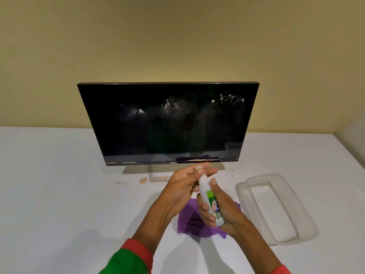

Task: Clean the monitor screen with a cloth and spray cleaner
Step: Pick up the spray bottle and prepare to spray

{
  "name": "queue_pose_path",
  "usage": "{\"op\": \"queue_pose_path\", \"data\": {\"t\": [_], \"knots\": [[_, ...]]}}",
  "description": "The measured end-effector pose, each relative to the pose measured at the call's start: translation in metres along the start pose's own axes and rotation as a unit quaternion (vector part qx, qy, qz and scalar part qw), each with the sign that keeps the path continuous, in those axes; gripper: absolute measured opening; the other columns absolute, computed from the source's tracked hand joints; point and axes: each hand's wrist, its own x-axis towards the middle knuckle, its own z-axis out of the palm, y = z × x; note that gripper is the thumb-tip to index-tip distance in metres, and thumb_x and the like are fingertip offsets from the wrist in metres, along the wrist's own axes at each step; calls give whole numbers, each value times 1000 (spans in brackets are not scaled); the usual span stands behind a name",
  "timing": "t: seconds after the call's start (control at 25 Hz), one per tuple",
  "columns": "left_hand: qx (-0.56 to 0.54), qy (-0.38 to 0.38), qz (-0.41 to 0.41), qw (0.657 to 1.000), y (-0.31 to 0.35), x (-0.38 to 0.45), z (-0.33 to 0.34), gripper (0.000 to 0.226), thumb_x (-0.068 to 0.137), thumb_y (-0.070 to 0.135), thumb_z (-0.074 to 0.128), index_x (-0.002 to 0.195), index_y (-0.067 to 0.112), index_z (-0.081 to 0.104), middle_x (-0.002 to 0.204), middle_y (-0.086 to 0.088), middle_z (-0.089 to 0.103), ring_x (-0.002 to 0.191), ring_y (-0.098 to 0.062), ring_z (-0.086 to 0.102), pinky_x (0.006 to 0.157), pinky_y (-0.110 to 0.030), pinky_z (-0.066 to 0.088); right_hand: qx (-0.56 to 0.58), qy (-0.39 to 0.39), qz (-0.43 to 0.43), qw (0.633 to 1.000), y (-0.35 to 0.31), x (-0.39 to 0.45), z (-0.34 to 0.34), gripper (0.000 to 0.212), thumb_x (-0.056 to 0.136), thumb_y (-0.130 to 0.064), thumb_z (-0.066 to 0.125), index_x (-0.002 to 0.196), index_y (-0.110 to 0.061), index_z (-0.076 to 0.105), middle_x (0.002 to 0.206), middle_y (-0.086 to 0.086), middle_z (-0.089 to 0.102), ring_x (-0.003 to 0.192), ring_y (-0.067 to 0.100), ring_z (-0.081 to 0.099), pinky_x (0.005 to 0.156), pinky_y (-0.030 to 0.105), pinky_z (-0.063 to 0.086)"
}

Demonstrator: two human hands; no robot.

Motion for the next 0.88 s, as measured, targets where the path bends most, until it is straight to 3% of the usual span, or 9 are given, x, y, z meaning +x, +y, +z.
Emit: {"op": "queue_pose_path", "data": {"t": [0.12, 0.2, 0.4, 0.52, 0.56, 0.6, 0.72, 0.76, 0.88], "knots": [[25, 94, -4, 995, -6, -8, -7, 26, 83, 31, 57, 101, 16, 67, 98, -3, 74, 95, -23, 63, 73, -23, 49, -79, 39, -15, 996, 8, 5, 7, 47, 88, -57, 45, 89, -13, 62, 59, 7, 54, 39, 14, 46, 42, 20, 41], [44, 156, -18, 987, -15, -11, -13, 23, 87, 27, 56, 99, 12, 69, 98, -5, 73, 98, -23, 64, 71, -17, 50, -244, 115, -58, 961, 18, 9, 14, 52, 85, -61, 46, 97, -12, 60, 61, 6, 56, 41, 14, 47, 44, 26, 42], [-95, 298, -113, 943, -36, -8, -15, 6, 82, 13, 66, 78, 10, 70, 92, -11, 71, 98, -29, 64, 76, -29, 52, -659, 273, -82, 696, 44, 19, 28, 51, 92, -61, 30, 113, -19, 48, 82, -3, 60, 65, 15, 53, 56, 26, 36], [-85, 405, -124, 902, -27, -13, -43, 20, 81, 14, 67, 99, 4, 67, 105, -12, 66, 98, -25, 59, 79, -32, 49, -764, 287, -38, 577, 56, 14, 25, 47, 94, -58, 31, 107, -16, 47, 89, 3, 67, 72, 27, 64, 55, 30, 35], [-66, 433, -103, 893, -18, -16, -68, 28, 84, 18, 64, 108, 5, 62, 113, -11, 63, 100, -22, 57, 84, -32, 48, -761, 291, -35, 579, 61, 6, 23, 47, 94, -59, 33, 104, -16, 48, 87, 3, 67, 70, 27, 65, 54, 30, 35], [-63, 443, -76, 891, -7, -20, -93, 30, 86, 19, 61, 113, 8, 58, 116, -8, 64, 101, -19, 56, 91, -31, 45, -723, 297, -41, 622, 64, -3, 20, 48, 92, -61, 34, 100, -17, 49, 81, 2, 67, 65, 24, 63, 52, 30, 36], [-85, 356, -34, 930, 6, -29, -110, 28, 87, 8, 55, 114, -1, 56, 88, -5, 74, 82, -10, 67, 99, -30, 42, -355, 253, -66, 897, 51, -19, 8, 51, 79, -65, 44, 86, -16, 55, 61, 1, 58, 48, 15, 51, 45, 29, 41], [-53, 333, -38, 941, 2, -30, -95, 28, 85, 7, 58, 112, -2, 58, 92, -9, 73, 84, -12, 68, 96, -31, 43, -231, 223, -61, 945, 47, -22, 5, 50, 79, -62, 47, 85, -13, 59, 59, 3, 57, 47, 15, 51, 44, 27, 42], [86, 260, -34, 961, -15, -29, -54, 21, 78, 18, 69, 98, 12, 68, 102, -6, 70, 95, -13, 65, 90, -33, 46, -34, 106, -36, 993, 32, -25, 8, 48, 88, -55, 46, 92, -12, 66, 61, 7, 54, 41, 15, 46, 41, 22, 40]]}}
